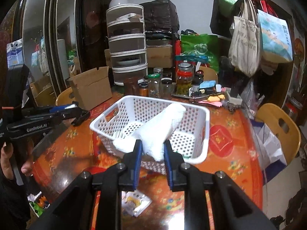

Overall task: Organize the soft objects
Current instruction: 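Carry both items over the white basket, then open both tools to drop the sock and cloth into the basket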

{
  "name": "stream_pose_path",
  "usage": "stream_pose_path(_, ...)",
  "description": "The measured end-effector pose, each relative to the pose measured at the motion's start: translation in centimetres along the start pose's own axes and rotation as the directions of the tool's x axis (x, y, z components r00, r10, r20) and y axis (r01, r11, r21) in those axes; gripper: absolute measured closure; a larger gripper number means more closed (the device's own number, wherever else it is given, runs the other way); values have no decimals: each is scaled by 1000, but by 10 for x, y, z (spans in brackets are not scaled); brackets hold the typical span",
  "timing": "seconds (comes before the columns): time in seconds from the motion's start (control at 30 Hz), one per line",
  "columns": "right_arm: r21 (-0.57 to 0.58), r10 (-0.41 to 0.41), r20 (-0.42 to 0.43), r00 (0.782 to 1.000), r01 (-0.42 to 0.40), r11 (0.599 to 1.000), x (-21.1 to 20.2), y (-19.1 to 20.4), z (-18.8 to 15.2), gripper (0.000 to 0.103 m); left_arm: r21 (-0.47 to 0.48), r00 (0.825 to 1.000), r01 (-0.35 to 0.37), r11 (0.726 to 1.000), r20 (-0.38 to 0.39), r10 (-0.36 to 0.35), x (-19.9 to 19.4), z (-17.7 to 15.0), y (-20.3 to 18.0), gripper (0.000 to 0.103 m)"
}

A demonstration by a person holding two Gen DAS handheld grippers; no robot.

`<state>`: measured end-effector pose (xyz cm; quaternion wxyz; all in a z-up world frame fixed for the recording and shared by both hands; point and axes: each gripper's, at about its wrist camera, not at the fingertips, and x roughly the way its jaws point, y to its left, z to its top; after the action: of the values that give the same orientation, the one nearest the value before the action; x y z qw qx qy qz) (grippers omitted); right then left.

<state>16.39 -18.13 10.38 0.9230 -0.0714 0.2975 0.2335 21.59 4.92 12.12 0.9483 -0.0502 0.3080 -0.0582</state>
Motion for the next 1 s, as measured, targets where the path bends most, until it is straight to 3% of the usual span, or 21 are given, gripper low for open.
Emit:
stream_pose_path(0.43, 10, -59, -92, 994, 61, 998, 45, -31, 57, 82, 10, 997, -44, 999, -64, 44, 44, 80, -10, 79)
stream_pose_path(0.57, 4, -81, -176, 981, 83, 997, 83, -39, 57, 82, -2, 989, -52, 999, -140, 51, 87, 80, -9, 79)
stream_pose_path(0.83, -34, -138, -331, 934, 135, 990, 151, -45, 36, 82, 14, 956, -108, 994, -272, 107, 169, 50, 0, 79)
stream_pose_path(1.0, -98, -172, -408, 897, 144, 985, 183, -38, 22, 82, -10, 938, -101, 995, -335, 92, 205, 29, 8, 79)
